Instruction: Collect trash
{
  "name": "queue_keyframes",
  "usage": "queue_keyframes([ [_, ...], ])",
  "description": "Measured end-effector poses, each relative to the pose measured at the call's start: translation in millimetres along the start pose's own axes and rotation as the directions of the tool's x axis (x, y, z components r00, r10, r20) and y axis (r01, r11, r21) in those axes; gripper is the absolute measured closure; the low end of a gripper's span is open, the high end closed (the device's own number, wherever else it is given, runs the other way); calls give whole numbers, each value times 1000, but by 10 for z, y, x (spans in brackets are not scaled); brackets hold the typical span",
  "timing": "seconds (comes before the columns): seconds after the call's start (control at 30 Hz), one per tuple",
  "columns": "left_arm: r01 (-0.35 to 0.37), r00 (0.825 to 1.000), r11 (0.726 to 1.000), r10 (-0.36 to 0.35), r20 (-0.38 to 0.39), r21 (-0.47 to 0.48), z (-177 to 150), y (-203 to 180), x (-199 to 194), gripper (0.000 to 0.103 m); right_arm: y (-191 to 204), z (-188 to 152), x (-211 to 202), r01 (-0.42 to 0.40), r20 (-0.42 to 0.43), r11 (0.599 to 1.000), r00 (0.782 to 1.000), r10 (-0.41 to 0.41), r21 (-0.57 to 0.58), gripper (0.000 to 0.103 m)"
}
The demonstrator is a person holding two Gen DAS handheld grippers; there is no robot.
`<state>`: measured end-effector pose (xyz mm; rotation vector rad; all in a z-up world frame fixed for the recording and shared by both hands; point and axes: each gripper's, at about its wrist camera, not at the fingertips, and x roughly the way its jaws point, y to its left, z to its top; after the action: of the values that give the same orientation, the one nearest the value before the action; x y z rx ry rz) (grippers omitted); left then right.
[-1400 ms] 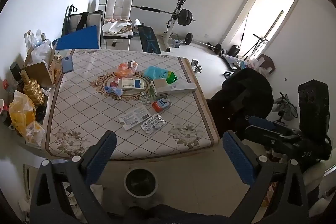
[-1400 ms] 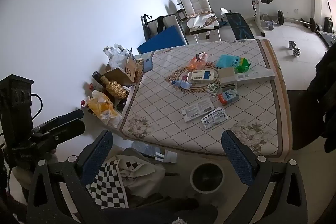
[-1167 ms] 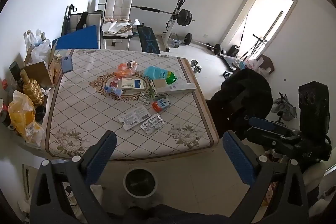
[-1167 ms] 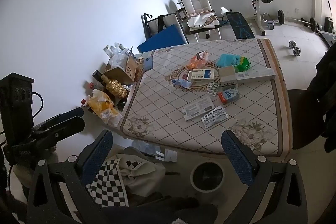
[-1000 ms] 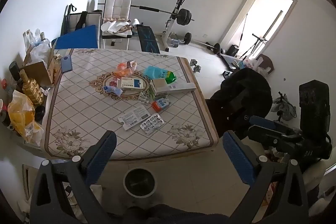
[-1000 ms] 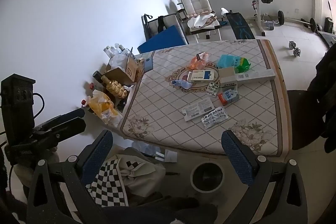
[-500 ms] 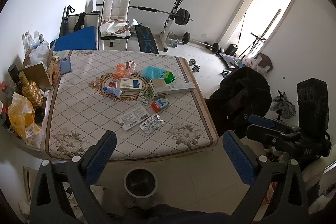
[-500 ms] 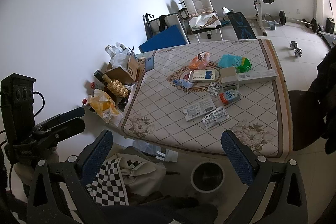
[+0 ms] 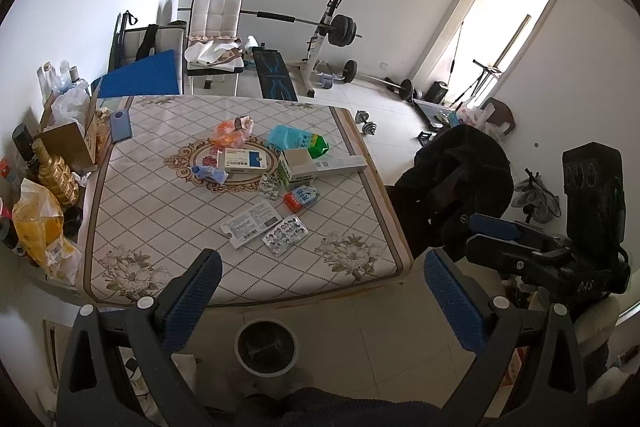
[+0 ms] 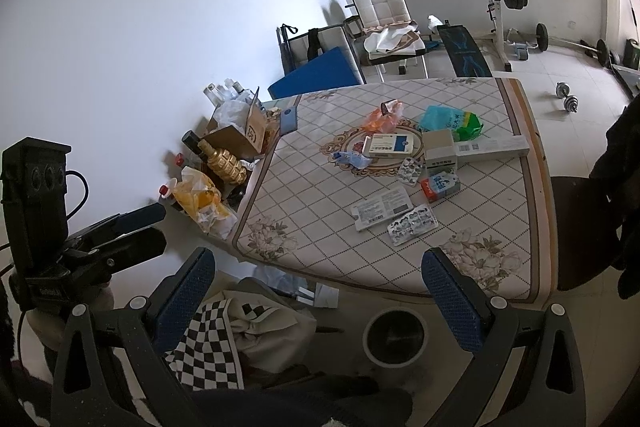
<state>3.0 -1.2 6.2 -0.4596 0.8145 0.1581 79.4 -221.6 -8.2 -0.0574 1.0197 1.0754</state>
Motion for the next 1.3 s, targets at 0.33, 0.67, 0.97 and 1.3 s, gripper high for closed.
queue_keyframes([
  [0.33,4,1000,1000,-4,0,4,-20,-47,15,0,58,8,6,-1,0,1000,1000,1,-8,0],
  [0.67,4,1000,1000,-4,-1,1,-16,-39,11,0,87,30,13,-4,4,1000,1000,4,-11,0],
  [0.97,6,1000,1000,-6,-1,0,-18,-40,12,0,105,38,23,-4,4,1000,1000,4,-10,0],
  [1.3,5,1000,1000,-5,-1,-3,-13,-18,5,0,90,19,17,-6,5,1000,1000,6,-10,0],
])
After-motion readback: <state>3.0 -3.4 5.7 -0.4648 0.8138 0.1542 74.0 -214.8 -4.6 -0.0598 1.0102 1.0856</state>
